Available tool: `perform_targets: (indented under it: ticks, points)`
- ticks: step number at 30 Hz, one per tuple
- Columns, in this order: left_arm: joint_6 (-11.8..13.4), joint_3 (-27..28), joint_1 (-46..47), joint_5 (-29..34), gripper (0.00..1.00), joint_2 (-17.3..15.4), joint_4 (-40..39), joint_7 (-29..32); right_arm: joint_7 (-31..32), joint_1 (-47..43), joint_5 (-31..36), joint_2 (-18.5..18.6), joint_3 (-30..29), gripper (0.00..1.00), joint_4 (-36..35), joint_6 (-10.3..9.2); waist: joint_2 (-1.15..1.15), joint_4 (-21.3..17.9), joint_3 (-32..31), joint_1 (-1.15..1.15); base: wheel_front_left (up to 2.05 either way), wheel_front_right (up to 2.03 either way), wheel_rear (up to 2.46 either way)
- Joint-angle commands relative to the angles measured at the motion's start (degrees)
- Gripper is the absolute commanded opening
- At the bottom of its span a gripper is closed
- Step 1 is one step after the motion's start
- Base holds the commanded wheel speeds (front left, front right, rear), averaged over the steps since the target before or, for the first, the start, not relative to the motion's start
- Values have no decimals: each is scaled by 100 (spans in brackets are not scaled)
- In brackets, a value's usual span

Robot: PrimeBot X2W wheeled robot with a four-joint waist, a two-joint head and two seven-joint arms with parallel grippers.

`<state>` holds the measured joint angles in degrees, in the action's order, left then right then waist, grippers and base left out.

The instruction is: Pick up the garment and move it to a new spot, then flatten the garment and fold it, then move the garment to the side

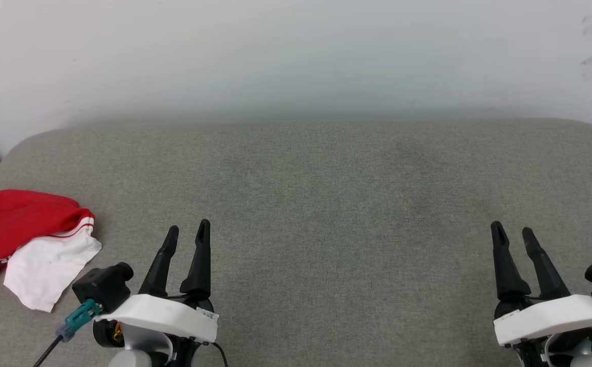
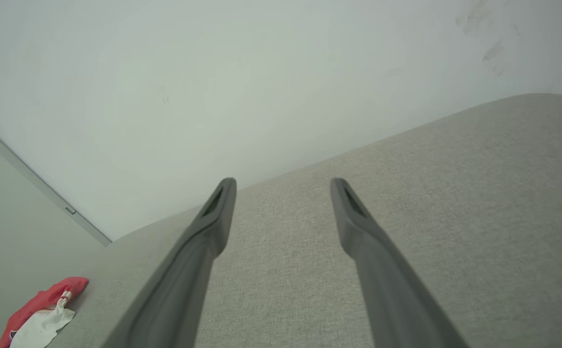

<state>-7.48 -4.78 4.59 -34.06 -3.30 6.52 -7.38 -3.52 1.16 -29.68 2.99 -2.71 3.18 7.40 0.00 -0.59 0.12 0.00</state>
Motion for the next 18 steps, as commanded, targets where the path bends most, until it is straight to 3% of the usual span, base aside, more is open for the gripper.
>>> perform_targets:
  ticks: [1, 18]
  points:
    - [15, -8, 14, 191, 100, -41, -50, -67, -20, 7, 182, -9, 14, 100, -109, 13, 0, 0, 3, 0, 0, 0, 0]
    - [149, -11, 12, 1301, 100, -74, 121, -316, 9, -74, 1307, -12, -61, 100, -226, 13, 0, 39, 30, 0, 0, 0, 0]
